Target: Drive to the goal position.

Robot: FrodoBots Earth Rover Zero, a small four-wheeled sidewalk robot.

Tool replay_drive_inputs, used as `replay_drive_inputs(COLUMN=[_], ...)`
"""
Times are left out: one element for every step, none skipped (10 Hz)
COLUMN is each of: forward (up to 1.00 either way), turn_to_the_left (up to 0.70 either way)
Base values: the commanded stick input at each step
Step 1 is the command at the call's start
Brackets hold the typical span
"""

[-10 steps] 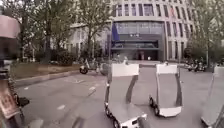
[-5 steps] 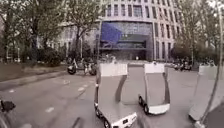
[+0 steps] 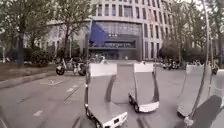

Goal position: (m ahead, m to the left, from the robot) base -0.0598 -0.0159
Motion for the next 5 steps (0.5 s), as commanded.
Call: replay_drive_inputs(forward=[0.00,0.00,0.00,0.02,0.26], turn_to_the_left=[0.00,0.00,0.00,0.00,0.00])
